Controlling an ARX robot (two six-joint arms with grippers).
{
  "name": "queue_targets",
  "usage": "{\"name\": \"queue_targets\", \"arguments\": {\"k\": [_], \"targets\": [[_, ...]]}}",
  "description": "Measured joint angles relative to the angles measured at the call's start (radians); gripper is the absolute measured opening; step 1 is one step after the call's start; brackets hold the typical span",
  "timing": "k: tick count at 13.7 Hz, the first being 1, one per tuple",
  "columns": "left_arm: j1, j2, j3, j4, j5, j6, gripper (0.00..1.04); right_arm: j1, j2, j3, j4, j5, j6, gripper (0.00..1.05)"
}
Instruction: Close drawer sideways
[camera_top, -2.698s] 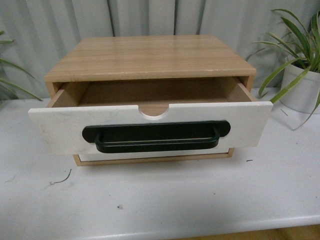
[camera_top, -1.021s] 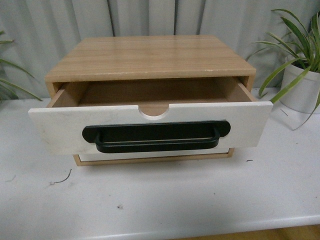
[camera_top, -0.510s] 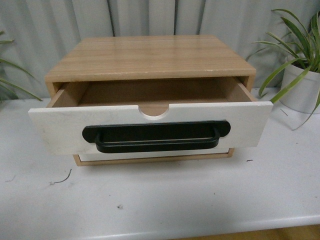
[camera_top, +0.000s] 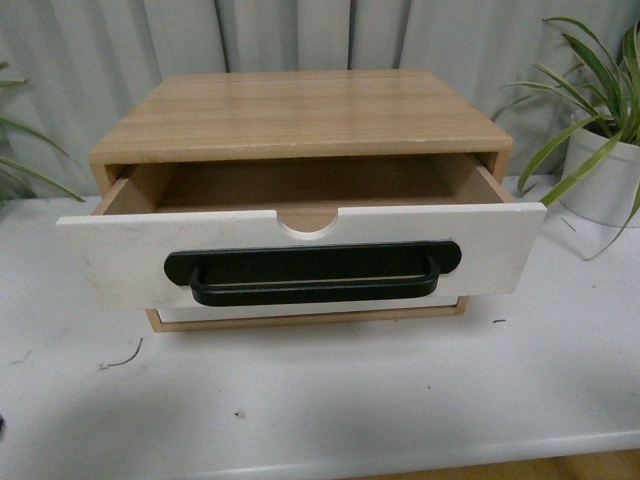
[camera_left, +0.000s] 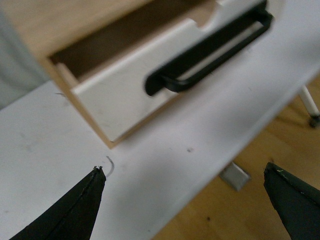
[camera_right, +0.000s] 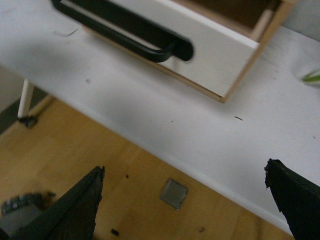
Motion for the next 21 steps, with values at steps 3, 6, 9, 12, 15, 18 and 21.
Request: {"name": "queue_targets", "arguments": {"k": [3, 6, 9, 12, 15, 18, 21], "targets": [[-0.013, 0.205, 0.111, -0.092, 0.048, 0.334, 0.98, 0.062, 0.185, 0.118, -0.098, -0.029, -0.254, 0.98], [-0.014, 0.394, 0.202, -0.132, 0.044, 0.592, 0.98, 0.106, 0.34, 0.195, -0.162, -0.037, -0.432, 0.98], [-0.028, 0.546, 0.307, -0.143, 0.01, 0.713, 0.98, 0.106, 0.483, 0.301, -0.184, -0.037, -0.533, 0.98], [-0.032, 0.792, 0.484, -0.109, -0.035, 0.752, 0.98, 0.075, 0.797, 0.557, -0.129, 0.01, -0.571, 0.98], [-0.029, 0.901, 0.574, -0.063, -0.049, 0.745, 0.98, 0.072, 0.9, 0.646, -0.089, 0.028, -0.568, 0.98], [-0.039, 1.035, 0.685, -0.018, -0.084, 0.716, 0.98, 0.069, 1.009, 0.744, -0.053, 0.036, -0.544, 0.98], [-0.047, 1.115, 0.738, 0.01, -0.097, 0.688, 0.98, 0.058, 1.089, 0.813, -0.021, 0.041, -0.506, 0.98]]}}
